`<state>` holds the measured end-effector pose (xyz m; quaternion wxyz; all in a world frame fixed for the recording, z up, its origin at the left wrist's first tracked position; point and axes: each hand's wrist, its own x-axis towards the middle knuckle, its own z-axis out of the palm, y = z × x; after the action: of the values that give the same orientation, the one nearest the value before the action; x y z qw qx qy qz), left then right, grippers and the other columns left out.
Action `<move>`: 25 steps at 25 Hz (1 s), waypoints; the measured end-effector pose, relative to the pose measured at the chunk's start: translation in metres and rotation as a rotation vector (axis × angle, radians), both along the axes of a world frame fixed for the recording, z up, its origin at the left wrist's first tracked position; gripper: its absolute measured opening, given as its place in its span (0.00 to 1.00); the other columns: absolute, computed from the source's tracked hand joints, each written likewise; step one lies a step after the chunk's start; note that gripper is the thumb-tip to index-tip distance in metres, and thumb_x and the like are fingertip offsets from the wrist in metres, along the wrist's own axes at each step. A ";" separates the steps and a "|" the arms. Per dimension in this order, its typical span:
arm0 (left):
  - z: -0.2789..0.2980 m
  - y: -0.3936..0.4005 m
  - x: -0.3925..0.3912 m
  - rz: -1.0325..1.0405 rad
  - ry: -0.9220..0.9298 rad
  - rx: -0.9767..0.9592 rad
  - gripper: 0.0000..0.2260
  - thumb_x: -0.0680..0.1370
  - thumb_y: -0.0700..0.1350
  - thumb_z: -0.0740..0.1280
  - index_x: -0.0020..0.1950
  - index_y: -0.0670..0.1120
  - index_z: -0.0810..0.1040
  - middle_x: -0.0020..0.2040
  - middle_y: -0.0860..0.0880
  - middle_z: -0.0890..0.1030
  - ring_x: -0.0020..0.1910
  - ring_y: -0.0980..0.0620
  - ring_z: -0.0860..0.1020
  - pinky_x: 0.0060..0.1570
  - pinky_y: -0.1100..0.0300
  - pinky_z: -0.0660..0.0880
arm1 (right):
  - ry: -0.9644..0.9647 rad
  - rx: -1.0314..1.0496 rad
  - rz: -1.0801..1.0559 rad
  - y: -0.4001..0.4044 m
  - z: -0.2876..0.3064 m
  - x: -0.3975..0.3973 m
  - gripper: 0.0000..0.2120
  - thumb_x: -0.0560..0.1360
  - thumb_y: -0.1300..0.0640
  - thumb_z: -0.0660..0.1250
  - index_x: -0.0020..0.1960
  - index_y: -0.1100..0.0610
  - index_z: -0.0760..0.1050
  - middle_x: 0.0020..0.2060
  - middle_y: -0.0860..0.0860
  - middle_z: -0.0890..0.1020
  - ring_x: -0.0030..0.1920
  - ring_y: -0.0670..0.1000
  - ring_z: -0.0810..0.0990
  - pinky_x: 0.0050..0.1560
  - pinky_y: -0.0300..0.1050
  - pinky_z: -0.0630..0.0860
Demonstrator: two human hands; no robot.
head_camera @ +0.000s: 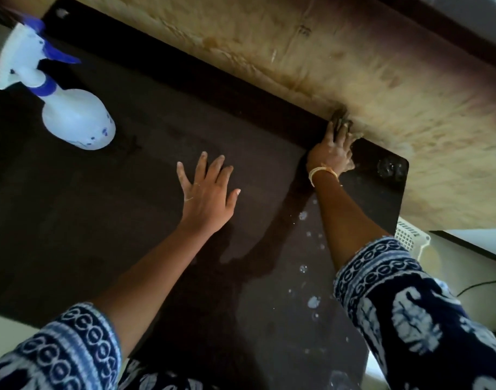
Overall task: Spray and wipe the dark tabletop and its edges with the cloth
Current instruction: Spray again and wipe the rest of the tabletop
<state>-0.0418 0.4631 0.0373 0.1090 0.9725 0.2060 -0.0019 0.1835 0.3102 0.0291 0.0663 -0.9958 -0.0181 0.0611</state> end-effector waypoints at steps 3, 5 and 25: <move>0.000 -0.014 -0.015 0.053 0.020 -0.004 0.22 0.78 0.56 0.61 0.70 0.48 0.71 0.73 0.48 0.68 0.77 0.43 0.58 0.69 0.30 0.44 | -0.100 0.021 0.505 0.015 0.001 -0.049 0.32 0.72 0.60 0.57 0.75 0.46 0.62 0.75 0.53 0.65 0.68 0.61 0.71 0.59 0.60 0.72; 0.002 -0.027 -0.030 0.104 -0.001 -0.002 0.20 0.78 0.52 0.62 0.67 0.46 0.73 0.72 0.48 0.70 0.77 0.43 0.59 0.69 0.29 0.46 | -0.082 0.050 0.940 0.004 -0.005 -0.107 0.31 0.72 0.59 0.55 0.76 0.48 0.62 0.73 0.52 0.68 0.70 0.58 0.70 0.62 0.57 0.71; -0.003 -0.155 -0.112 0.274 0.028 0.064 0.20 0.72 0.41 0.66 0.65 0.45 0.76 0.69 0.47 0.73 0.75 0.41 0.62 0.69 0.29 0.46 | 0.039 0.026 1.523 -0.153 -0.009 -0.176 0.33 0.71 0.58 0.58 0.76 0.47 0.61 0.75 0.50 0.65 0.75 0.55 0.62 0.70 0.59 0.62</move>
<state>-0.1538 0.3085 0.0345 0.0742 0.9380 0.3385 0.0060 0.0079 0.1569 0.0203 0.0179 -0.7062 -0.6995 0.1075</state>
